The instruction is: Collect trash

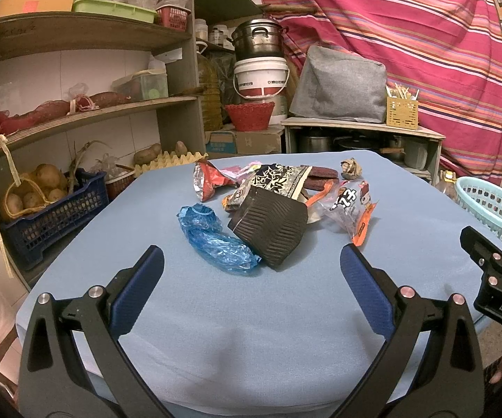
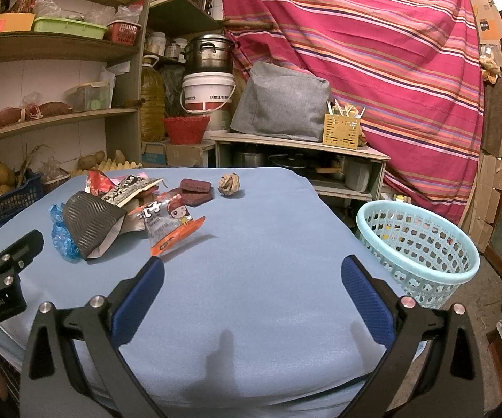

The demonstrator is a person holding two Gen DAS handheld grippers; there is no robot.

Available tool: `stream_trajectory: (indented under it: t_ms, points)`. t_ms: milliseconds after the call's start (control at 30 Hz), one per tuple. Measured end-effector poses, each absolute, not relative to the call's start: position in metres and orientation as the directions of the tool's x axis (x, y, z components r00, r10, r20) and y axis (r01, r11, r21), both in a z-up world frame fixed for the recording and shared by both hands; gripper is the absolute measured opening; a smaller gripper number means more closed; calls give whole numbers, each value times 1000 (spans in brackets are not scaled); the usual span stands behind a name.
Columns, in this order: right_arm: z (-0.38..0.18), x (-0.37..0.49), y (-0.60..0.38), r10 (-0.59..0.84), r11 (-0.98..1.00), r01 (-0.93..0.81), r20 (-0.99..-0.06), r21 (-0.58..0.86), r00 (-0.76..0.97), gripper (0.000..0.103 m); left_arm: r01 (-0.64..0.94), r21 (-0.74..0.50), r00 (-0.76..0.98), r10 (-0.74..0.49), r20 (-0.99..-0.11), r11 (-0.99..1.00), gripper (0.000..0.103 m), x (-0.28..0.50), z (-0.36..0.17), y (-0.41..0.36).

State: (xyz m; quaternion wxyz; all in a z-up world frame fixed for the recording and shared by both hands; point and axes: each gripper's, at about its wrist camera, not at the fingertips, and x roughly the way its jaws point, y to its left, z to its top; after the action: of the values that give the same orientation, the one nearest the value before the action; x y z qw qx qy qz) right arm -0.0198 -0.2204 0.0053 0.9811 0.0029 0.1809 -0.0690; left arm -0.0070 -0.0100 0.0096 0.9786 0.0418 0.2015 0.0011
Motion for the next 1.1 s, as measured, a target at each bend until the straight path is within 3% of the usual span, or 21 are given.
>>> stream_trajectory:
  t_ms: [1100]
  points:
    - [12, -19, -226, -152, 988, 151, -351, -31, 924, 99, 23, 62, 909, 5, -416, 998, 98, -3, 9, -12]
